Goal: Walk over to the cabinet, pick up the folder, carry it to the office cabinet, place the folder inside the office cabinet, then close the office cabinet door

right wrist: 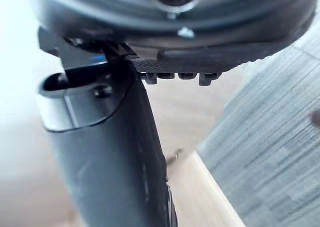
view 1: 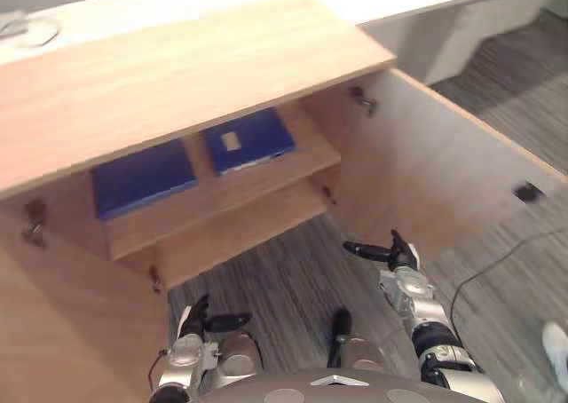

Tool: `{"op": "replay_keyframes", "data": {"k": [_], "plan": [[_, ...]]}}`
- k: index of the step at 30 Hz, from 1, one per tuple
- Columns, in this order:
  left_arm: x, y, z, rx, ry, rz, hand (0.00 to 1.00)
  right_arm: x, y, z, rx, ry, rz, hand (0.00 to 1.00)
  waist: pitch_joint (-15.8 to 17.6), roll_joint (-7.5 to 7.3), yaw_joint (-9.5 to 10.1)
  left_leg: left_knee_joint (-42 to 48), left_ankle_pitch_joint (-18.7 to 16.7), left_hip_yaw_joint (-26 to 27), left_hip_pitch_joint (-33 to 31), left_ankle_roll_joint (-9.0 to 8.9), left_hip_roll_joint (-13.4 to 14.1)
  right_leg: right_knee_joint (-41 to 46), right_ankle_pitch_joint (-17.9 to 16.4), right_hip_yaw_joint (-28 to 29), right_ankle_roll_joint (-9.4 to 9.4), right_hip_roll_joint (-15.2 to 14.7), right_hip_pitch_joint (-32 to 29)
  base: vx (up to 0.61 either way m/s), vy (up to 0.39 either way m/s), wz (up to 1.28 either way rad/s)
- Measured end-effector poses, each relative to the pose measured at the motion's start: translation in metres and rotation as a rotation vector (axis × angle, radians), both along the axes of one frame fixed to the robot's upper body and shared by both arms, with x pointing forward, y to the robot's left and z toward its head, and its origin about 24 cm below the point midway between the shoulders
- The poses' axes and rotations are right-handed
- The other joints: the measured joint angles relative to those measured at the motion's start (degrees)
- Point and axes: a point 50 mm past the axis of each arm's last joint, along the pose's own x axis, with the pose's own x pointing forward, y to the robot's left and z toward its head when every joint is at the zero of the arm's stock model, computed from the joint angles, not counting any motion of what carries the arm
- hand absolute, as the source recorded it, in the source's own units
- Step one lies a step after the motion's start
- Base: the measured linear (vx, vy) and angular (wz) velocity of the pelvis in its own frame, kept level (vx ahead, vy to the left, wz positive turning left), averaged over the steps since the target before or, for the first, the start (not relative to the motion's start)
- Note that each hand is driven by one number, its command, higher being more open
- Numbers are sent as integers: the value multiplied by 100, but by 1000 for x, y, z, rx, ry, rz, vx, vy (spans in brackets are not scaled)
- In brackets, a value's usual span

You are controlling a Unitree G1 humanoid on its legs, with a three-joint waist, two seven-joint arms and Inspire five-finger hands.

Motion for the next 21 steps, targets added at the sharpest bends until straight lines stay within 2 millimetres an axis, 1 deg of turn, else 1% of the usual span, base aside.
{"op": "replay_keyframes", "data": {"k": [1,2,3,4,5,6,7,8,9,10,11,12,13,14,15,16,17,18,19,20,21], "plan": [[-3,1,-1,2,14,3,100,-3,-4,1,-7,-10,-18,100,-19,2,-6,-13,3,69,51,-20,44,151,-184,-94,-11,-19,11,-120,-15,-96],[-9,7,-2,13,36,17,100,-13,-9,-1,-14,-14,-48,100,-82,-103,-45,-55,-25,187,94,-118,-6,158,-528,-150,157,-117,94,-79,-36,-63],[-13,12,-3,20,45,37,100,-18,-12,-1,-17,-15,-61,100,-103,-147,-61,-76,9,204,96,-193,-78,40,-525,-184,402,-123,98,-88,-62,-68],[-20,11,-5,9,70,63,100,-28,-19,-3,-19,-9,-100,100,-127,-205,-138,-100,44,138,92,-241,-192,-127,-565,-262,420,-63,64,-59,-76,-73],[-30,5,-9,-13,103,80,100,-41,-26,-5,-17,-4,-150,100,-223,-59,-136,-361,37,141,238,-177,-332,-364,-773,-396,733,75,92,-36,-52,-85],[-37,2,-12,-25,124,93,100,-48,-33,-5,-23,-1,-187,100,-304,107,-120,-675,111,137,337,-118,-255,-278,-820,-456,708,136,83,10,-12,-89],[-46,4,-13,-28,141,152,100,-62,-38,-9,-17,12,-262,100,-318,-67,-271,-846,183,441,530,-198,-283,276,-912,-223,387,-128,12,62,-13,-83],[-49,12,-13,-18,142,184,100,-72,-41,-12,-8,26,-298,100,-337,-223,-239,-813,169,523,618,-290,-344,156,-601,-213,393,-230,68,54,-21,-78],[-52,14,-13,-16,148,204,100,-77,-42,-14,-4,33,-319,100,-355,-199,-215,-815,168,537,644,-296,-277,85,-604,-164,392,-121,105,53,-101,-64],[-56,14,-14,-12,159,235,100,-88,-48,-13,-17,31,-371,100,-454,-151,-301,-875,170,544,649,-323,-186,-71,-598,-116,393,35,123,57,-90,-51],[-57,8,-15,-20,164,246,100,-96,-57,-10,-33,21,-417,100,-476,-164,-330,-1014,219,578,702,-373,-189,-150,-552,-38,438,114,96,77,-97,-38],[-56,5,-16,-29,162,245,100,-98,-60,-8,-41,17,-433,100,-482,-159,-334,-1100,244,621,764,-402,-196,-178,-536,-7,431,141,94,95,-28,-42],[-55,6,-15,-29,158,252,100,-100,-65,-6,-48,7,-460,100,-537,-88,-340,-1280,347,729,877,-426,-212,-261,-477,86,379,208,106,81,-7,-42],[-55,4,-15,-32,156,255,100,-100,-69,-2,-55,-8,-473,100,-551,-123,-345,-1434,394,825,955,-437,-234,-358,-423,141,366,253,102,81,6,-37],[-54,4,-15,-34,152,254,100,-99,-70,0,-58,-20,-476,100,-564,-110,-349,-1490,423,852,979,-447,-247,-413,-389,169,355,274,109,92,23,-25],[-51,3,-15,-36,147,252,100,-96,-72,2,-63,-33,-476,100,-579,-86,-348,-1588,453,903,1037,-459,-275,-485,-295,219,283,304,137,85,48,-18],[-49,1,-15,-40,139,244,100,-91,-76,7,-70,-54,-469,100,-594,-75,-344,-1687,479,949,1056,-444,-297,-617,-191,269,291,320,145,95,76,-16],[-46,0,-14,-43,131,242,100,-87,-79,10,-76,-68,-459,100,-628,-22,-336,-1717,499,963,1063,-435,-330,-686,-142,286,314,312,156,73,106,-9],[-45,-1,-14,-45,127,236,100,-83,-81,13,-79,-85,-452,100,-602,-64,-335,-1740,501,960,1063,-432,-363,-743,-106,290,341,303,174,51,79,-2],[-44,-1,-14,-45,125,235,100,-80,-82,15,-78,-96,-449,100,-598,-69,-331,-1749,502,949,1072,-430,-386,-760,-91,297,336,300,181,47,79,-1],[-43,-1,-14,-48,122,238,100,-74,-86,20,-74,-120,-440,100,-623,-29,-306,-1773,502,916,1100,-427,-416,-809,-58,302,348,294,219,49,90,4]]}}
